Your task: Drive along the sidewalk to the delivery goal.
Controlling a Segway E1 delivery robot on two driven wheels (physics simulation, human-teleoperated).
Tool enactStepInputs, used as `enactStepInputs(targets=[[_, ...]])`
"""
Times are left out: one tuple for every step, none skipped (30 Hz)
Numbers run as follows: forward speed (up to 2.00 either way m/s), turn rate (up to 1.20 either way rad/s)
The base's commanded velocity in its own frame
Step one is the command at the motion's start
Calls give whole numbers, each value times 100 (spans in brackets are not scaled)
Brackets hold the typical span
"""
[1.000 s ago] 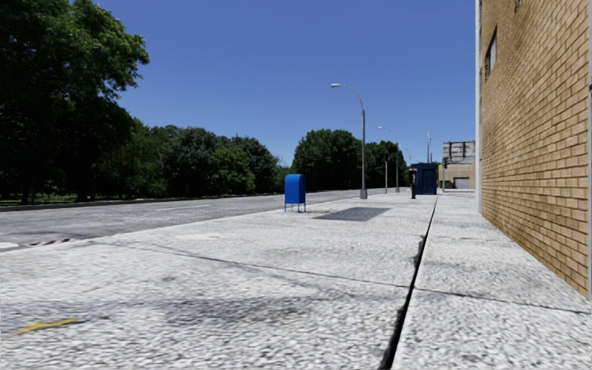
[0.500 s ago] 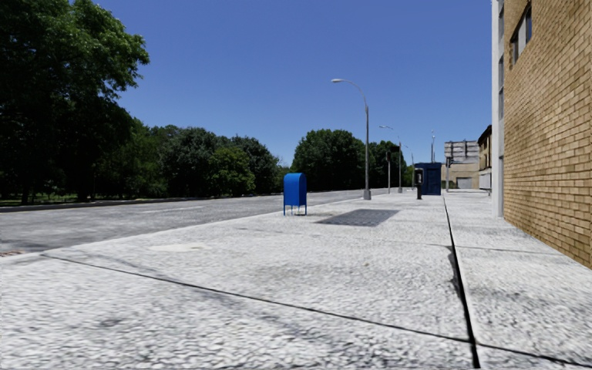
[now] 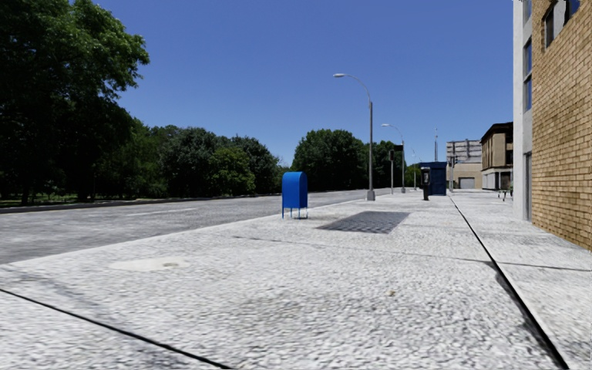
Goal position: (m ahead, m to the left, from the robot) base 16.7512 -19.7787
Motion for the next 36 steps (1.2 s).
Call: enactStepInputs(targets=[[158,-4],[158,-18],[158,-32],[158,-32],[158,-39],[158,-41],[158,-45],[158,-49],[158,-49],[158,-50],[158,-51],[158,-52],[158,-53],[158,-54],[158,-54],[158,-54],[158,-54],[158,-54],[158,-54],[158,-54],[158,-54],[158,-54],[158,-54],[158,-54],[158,-54],[158,-38],[158,-22],[158,-9],[158,-2],[158,0],[158,0],[158,0],[158,0],[158,0],[158,0],[158,0]])
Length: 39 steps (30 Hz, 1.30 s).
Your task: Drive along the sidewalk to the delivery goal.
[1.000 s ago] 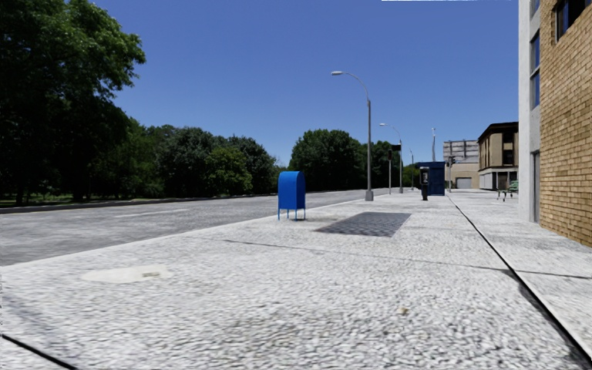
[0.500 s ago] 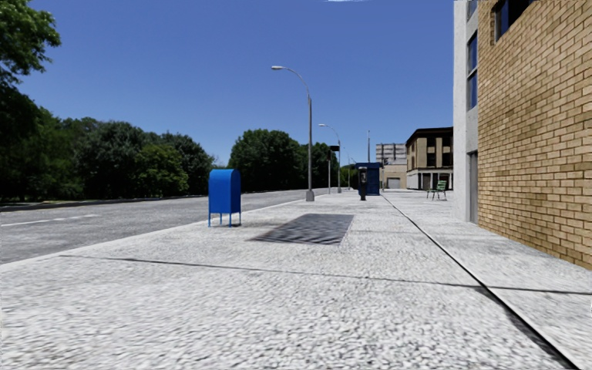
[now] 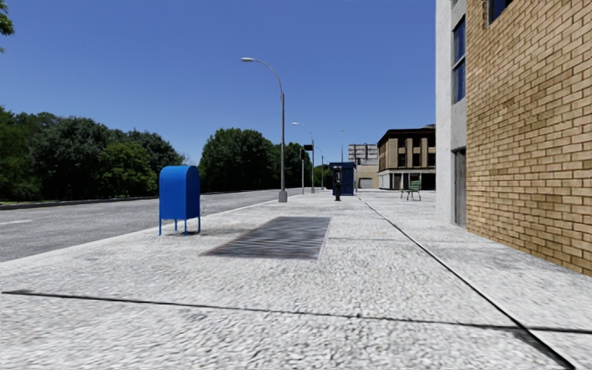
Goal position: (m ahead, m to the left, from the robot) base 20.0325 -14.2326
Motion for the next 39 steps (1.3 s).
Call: enactStepInputs(targets=[[158,0],[158,0],[158,0],[158,-1],[158,-1],[158,-50],[158,-68],[158,-80],[158,-85],[158,-86],[158,-87],[158,-87],[158,-87],[158,-87],[158,-87],[158,-87],[158,-72],[158,-24],[158,-2],[158,0],[158,0],[158,0],[158,0],[158,0],[158,0],[158,0],[158,0],[158,0],[158,0],[158,0],[158,0],[158,0],[158,0],[158,0],[158,0],[158,0],[158,0],[158,0],[158,0]])
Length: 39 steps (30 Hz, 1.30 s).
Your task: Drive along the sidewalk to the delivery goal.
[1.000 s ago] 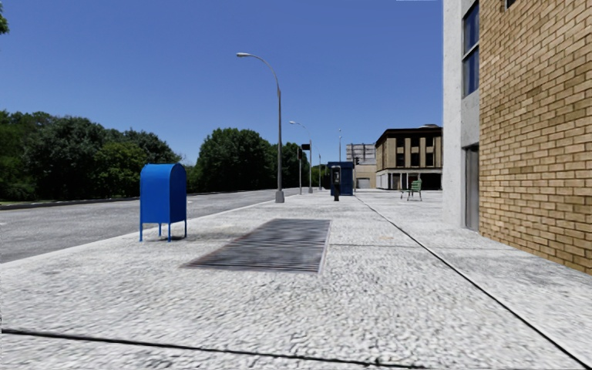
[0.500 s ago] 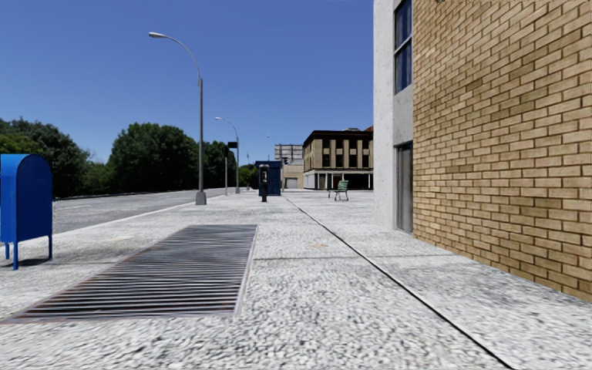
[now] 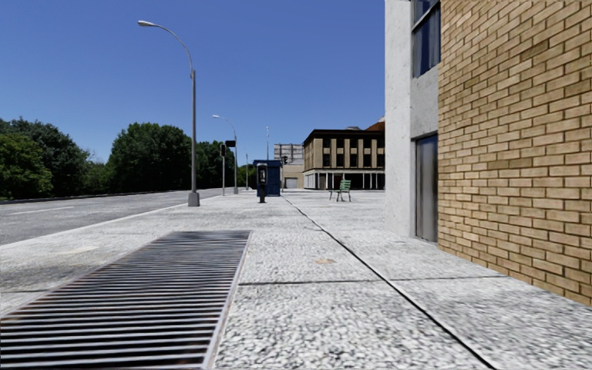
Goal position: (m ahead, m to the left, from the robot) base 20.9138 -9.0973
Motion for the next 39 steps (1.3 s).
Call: enactStepInputs(targets=[[158,0],[158,0],[158,0],[158,0],[158,0],[158,0],[158,0],[158,0],[158,0],[158,0],[158,0],[158,0],[158,0],[158,0],[158,0],[158,0],[158,0],[158,0],[158,0],[158,0],[158,0],[158,0],[158,0],[158,0],[158,0],[158,0],[158,0],[158,0],[158,0],[158,0],[158,0],[159,0],[159,0],[159,0],[159,0],[159,0],[159,0],[159,0],[159,0]])
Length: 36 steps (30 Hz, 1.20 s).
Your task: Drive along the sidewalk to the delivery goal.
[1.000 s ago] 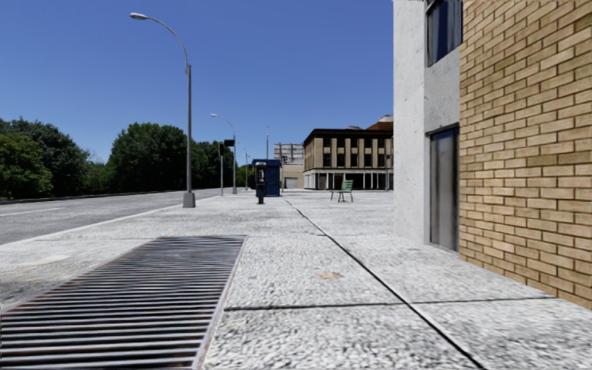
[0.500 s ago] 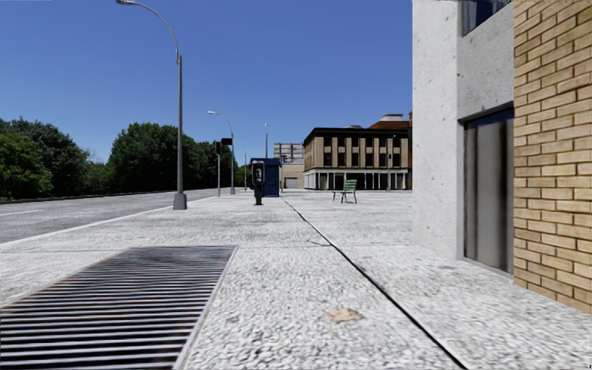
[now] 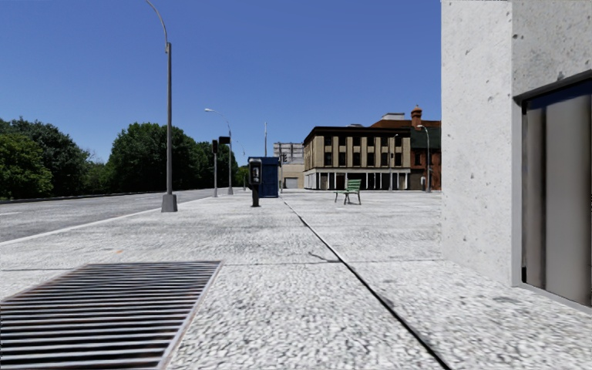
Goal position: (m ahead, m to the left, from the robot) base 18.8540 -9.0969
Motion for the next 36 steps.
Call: enactStepInputs(targets=[[159,0],[159,0],[159,0],[159,0],[159,0],[159,0],[159,0],[159,0],[159,0],[159,0],[159,0],[159,0],[159,0],[159,0],[159,0],[159,0],[159,-3],[159,-10],[159,-19],[159,-19],[159,-30],[159,-34],[159,-37],[159,-41],[159,-42],[159,-43],[159,-43],[159,-43],[159,-43],[159,-43],[159,-43],[159,-43],[159,-42],[159,-42],[159,-39],[159,-35]])
